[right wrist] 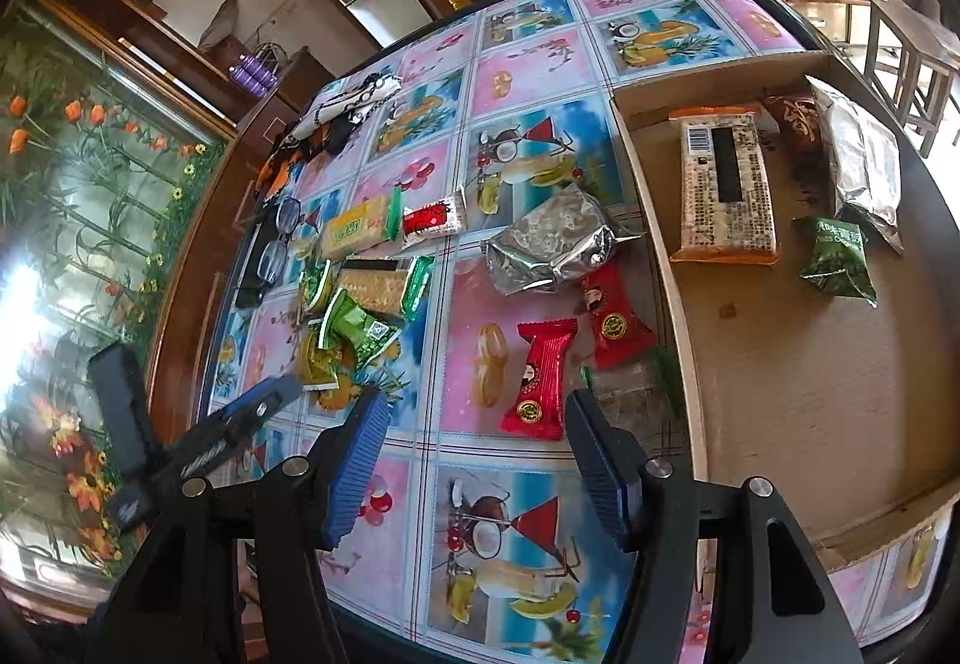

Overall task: Organize snacks
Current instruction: 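Move both open grippers back toward the snacks on the table, then grasp the yellow-green snack bag with the left gripper while the right gripper grasps a green striped bag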

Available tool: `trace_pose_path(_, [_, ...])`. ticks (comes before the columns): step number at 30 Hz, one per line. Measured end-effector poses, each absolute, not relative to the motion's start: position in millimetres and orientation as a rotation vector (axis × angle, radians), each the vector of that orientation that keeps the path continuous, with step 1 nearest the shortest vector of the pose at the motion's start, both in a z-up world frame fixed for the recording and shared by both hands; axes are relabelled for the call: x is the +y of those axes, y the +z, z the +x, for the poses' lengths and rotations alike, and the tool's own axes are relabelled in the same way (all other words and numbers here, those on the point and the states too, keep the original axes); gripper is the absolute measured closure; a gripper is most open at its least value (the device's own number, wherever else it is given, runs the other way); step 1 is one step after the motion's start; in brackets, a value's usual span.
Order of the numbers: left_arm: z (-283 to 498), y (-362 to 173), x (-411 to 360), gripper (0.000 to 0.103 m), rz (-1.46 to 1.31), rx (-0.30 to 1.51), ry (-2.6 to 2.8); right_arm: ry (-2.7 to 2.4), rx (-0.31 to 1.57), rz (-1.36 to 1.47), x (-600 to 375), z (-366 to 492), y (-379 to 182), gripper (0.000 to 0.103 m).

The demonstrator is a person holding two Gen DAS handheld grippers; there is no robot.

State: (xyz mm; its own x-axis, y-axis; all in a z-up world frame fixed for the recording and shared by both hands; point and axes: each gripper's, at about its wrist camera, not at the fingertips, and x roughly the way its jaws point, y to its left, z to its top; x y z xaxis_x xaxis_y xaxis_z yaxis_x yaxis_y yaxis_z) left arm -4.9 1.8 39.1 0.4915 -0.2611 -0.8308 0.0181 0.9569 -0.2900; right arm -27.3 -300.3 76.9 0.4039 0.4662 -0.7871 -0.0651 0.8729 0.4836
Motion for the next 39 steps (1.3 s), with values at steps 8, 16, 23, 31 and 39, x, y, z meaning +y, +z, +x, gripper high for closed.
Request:
trace_pose_path(8, [28,17,-7,0.063,-0.167,1.079,-0.137,0.34,1.114,0.398,-305,-33,76,0.037])
trace_pose_path(16, [11,16,11,0.069,-0.159,1.061,-0.119,0.381,1.129,0.369,-289,-25,72,0.037])
trace_pose_path(23, [-26,17,36,0.069,-0.17,1.068,-0.104,0.482,1.172,0.247,-225,-7,58,0.037])
trace_pose_path(31, [-51,18,52,0.069,-0.143,1.082,-0.11,0.502,1.173,0.092,-149,27,34,0.037])
trace_pose_path(39, [-59,17,58,0.069,-0.118,1.078,-0.127,0.475,1.205,0.011,-113,52,10,0.071])
